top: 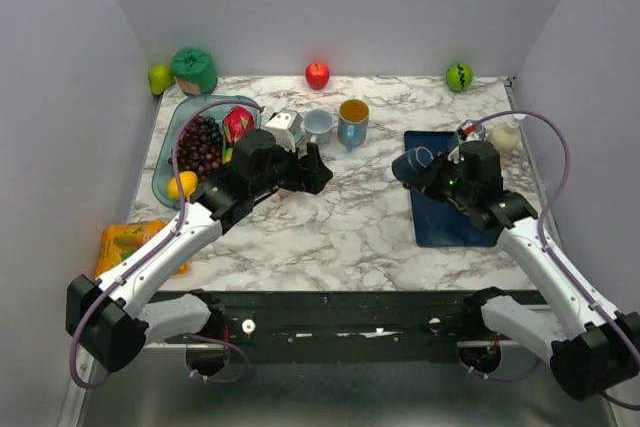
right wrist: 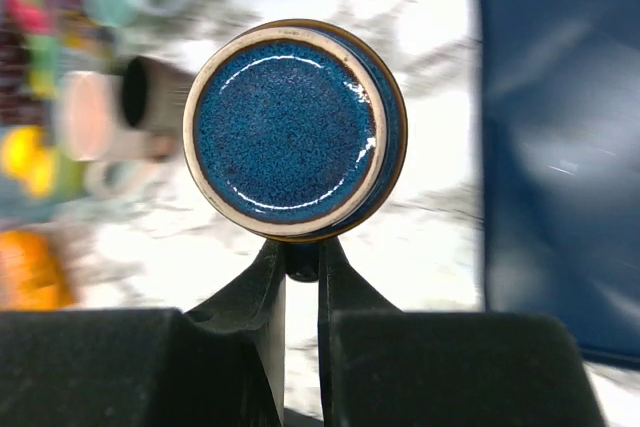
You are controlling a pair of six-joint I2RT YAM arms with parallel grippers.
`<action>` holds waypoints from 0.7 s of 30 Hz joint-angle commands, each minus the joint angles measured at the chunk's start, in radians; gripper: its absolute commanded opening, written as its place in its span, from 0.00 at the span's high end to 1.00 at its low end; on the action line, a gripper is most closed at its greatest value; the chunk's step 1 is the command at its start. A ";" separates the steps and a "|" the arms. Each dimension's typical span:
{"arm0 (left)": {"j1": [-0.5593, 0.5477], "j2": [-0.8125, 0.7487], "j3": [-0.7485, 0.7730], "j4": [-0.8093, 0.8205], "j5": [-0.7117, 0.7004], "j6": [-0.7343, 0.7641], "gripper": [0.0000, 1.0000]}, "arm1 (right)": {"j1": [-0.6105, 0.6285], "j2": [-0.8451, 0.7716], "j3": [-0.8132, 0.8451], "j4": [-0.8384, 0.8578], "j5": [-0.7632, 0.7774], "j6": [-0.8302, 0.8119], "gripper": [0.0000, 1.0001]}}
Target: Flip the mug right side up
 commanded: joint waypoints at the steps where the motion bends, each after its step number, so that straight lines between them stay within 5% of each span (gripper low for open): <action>1: -0.003 -0.049 -0.014 0.146 0.201 -0.092 0.01 | 0.008 -0.067 0.033 0.230 -0.287 0.120 0.99; 11: -0.003 -0.079 -0.084 0.580 0.406 -0.448 0.01 | 0.065 -0.099 0.059 0.623 -0.411 0.402 0.99; 21: -0.005 0.030 -0.043 0.853 0.487 -0.698 0.23 | 0.168 -0.057 0.098 0.824 -0.397 0.480 0.99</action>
